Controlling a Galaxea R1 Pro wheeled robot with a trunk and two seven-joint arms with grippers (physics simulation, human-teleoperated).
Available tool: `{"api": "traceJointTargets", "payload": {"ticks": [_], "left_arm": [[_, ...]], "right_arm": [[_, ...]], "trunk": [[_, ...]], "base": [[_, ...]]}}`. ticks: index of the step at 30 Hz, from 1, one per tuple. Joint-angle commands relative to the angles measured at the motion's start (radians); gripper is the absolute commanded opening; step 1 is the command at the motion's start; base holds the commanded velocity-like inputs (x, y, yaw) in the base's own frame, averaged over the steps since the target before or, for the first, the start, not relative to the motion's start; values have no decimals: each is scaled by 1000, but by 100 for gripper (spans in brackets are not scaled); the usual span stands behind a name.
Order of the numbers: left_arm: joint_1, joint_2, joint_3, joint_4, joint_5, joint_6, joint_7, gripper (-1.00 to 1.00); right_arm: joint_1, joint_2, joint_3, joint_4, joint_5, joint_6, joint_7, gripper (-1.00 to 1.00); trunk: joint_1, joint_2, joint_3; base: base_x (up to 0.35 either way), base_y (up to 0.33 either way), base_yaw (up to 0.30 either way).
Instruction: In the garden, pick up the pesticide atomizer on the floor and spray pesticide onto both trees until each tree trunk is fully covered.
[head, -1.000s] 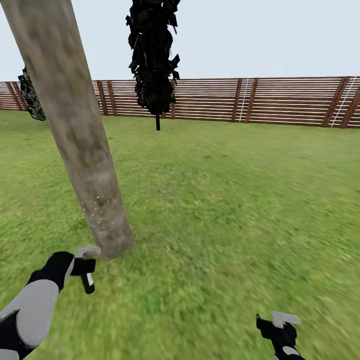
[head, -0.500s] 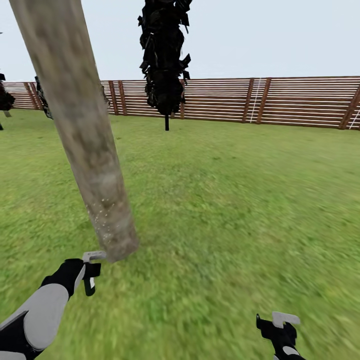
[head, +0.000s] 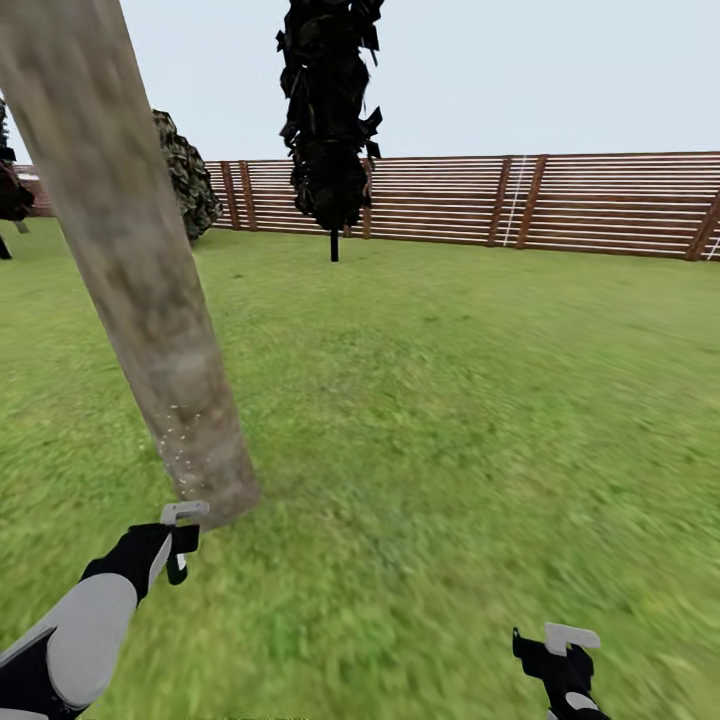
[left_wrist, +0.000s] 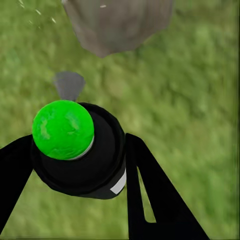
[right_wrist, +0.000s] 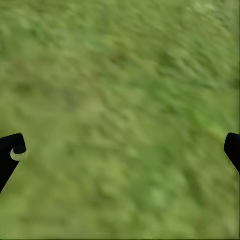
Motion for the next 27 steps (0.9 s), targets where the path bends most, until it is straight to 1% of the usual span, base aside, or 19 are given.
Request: {"api": "traceJointTargets", "payload": {"ticks": [1,5,9,15,20,23,27], "left_arm": [[-1,-4,7,0,1,1,-7,-100],[-1,-4,8,1,5,0,-7,-100],[-1,5,8,-2,3,0,-7,-100],[-1,-3,7,-1,4,-1,-5,-100],[-1,-5,7,-1,3,-1,-5,-100],[-1,-4,7,1,6,-1,89,-100],[-1,-6,7,3,10,0,111,-100]], "right_arm": [[-1,0,-6,2,11,-3,-4,100],[-1,0,-5,2,11,-3,-4,100],[-1,0,-5,2,12,-3,-4,100],[-1,0,-5,2,11,-3,-4,100],[-1,-1,-6,2,11,-3,-4,100],[-1,-1,-7,2,11,-3,-4,100],[-1,-2,-6,2,11,-3,-4,100]], "trunk": [[0,0,-1],[0,0,-1],[0,0,-1],[0,0,-1],[0,0,-1],[0,0,-1],[0,0,-1]], "base": [[32,-276,261],[112,-274,274],[148,-270,278],[151,-269,275],[154,-264,51],[140,-263,2],[107,-265,0]]}}
